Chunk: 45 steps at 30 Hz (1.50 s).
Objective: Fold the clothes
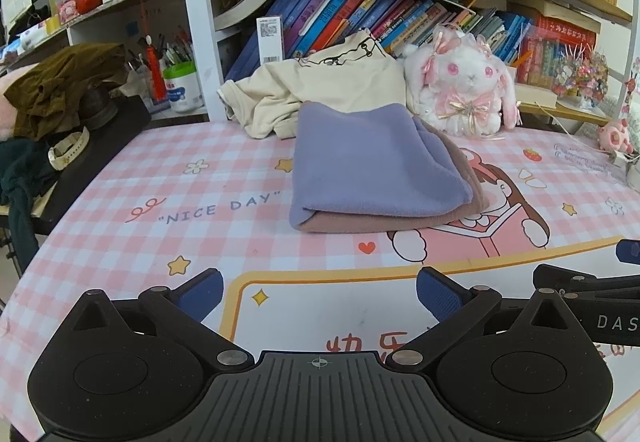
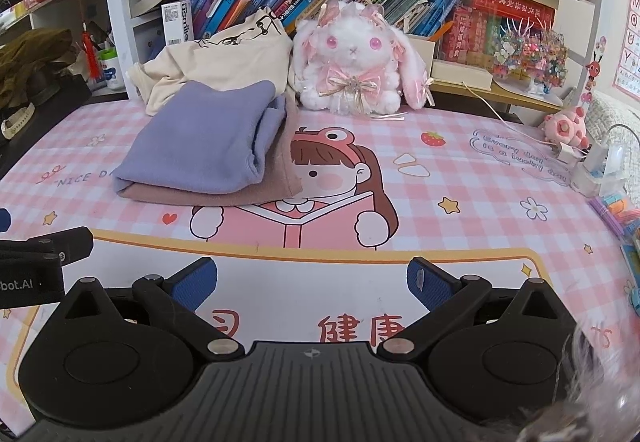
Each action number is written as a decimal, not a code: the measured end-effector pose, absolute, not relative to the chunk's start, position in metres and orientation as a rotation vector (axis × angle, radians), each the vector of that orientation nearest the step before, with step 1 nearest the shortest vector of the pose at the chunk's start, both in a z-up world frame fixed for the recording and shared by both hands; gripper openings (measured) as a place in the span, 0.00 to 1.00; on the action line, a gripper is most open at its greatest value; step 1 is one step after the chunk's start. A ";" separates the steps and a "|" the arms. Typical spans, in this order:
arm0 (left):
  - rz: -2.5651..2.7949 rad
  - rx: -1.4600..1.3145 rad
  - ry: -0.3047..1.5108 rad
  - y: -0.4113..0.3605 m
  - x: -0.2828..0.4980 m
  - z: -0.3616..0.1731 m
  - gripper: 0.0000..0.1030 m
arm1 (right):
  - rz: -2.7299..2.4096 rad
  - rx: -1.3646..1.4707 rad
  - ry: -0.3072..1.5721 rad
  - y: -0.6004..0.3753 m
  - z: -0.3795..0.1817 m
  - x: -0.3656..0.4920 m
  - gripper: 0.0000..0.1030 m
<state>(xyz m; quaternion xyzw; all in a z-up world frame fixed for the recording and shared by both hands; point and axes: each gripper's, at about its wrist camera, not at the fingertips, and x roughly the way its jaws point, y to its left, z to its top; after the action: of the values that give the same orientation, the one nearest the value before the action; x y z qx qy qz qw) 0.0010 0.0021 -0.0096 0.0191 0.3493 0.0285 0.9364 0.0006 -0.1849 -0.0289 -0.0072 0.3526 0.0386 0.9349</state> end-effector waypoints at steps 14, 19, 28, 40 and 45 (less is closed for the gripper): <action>0.061 0.033 0.730 0.004 0.001 -0.012 1.00 | 0.070 -0.009 0.724 -0.184 -0.030 -0.001 1.00; 0.061 0.038 0.728 0.003 0.001 -0.012 1.00 | 0.074 -0.010 0.724 -0.185 -0.029 -0.001 1.00; 0.064 0.032 0.727 0.004 0.001 -0.012 1.00 | 0.074 -0.010 0.726 -0.184 -0.030 -0.001 1.00; 0.074 0.030 0.732 0.004 0.001 -0.011 1.00 | 0.080 -0.012 0.730 -0.183 -0.030 -0.001 1.00; 0.074 0.032 0.733 0.003 0.002 -0.012 1.00 | 0.083 -0.012 0.731 -0.183 -0.030 -0.001 1.00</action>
<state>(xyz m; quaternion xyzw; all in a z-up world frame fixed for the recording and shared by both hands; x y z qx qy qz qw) 0.0021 0.0033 -0.0116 0.0155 0.3583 0.0361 0.9328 -0.0006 -0.1833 -0.0299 -0.0059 0.3572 0.0403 0.9332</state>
